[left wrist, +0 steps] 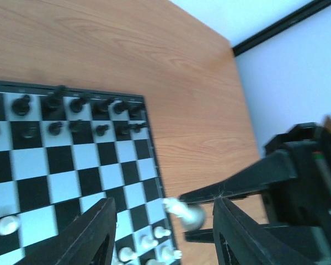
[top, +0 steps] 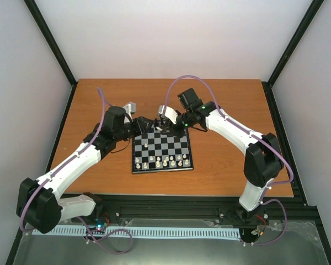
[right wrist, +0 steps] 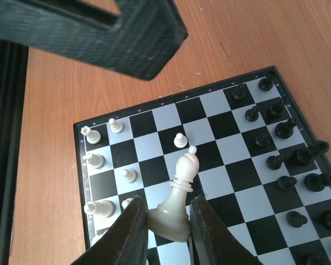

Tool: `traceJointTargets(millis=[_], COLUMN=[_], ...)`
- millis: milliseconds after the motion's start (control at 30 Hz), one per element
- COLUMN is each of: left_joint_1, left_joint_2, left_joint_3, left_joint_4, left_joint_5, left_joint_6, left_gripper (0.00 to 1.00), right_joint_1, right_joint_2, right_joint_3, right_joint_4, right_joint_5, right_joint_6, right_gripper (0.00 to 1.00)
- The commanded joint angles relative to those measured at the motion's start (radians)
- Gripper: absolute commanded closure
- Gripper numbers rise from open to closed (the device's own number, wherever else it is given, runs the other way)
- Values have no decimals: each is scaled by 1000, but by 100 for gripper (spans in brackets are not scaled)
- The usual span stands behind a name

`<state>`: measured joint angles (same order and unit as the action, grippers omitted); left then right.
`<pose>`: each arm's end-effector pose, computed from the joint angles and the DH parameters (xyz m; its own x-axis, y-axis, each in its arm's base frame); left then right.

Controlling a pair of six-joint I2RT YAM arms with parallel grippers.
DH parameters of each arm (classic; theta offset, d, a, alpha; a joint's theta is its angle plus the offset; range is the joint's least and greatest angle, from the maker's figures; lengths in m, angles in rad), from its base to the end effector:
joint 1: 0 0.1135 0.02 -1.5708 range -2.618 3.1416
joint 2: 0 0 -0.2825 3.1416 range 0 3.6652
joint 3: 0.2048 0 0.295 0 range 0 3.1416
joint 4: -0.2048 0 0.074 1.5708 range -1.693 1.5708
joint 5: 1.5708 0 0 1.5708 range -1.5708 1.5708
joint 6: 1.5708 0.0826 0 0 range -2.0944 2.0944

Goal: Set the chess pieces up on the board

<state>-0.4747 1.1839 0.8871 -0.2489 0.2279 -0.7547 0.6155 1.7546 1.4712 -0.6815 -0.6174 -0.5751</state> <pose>0.2932 -0.1716 0.2678 -0.7590 -0.3603 -0.5423 0.1332 0.7294 -0.6710 0.3367 0.2967 0.2519 -0.1607 -0.6568 -0.7367 -0.9860 0.1408 0.0896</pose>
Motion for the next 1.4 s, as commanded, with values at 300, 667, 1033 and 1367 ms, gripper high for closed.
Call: traceJointTargets(millis=[300, 667, 1033, 1367], left_joint_1=[7, 7, 7, 3], left_joint_2=[45, 85, 100, 60], left_joint_3=[-54, -49, -52, -27], left_joint_4=[285, 277, 306, 188], left_joint_5=[158, 151, 196, 152], left_joint_6=[-202, -275, -282, -155], left_gripper=[54, 62, 81, 93], right_joint_1=[-23, -25, -25, -44], right_joint_2=[-35, -47, -36, -84], right_joint_3=[-31, -43, -51, -67], right_joint_4=[111, 170, 177, 124], right_joint_5=[-154, -174, -164, -144], right_joint_6=[152, 220, 219, 184], right_gripper=[82, 82, 82, 59])
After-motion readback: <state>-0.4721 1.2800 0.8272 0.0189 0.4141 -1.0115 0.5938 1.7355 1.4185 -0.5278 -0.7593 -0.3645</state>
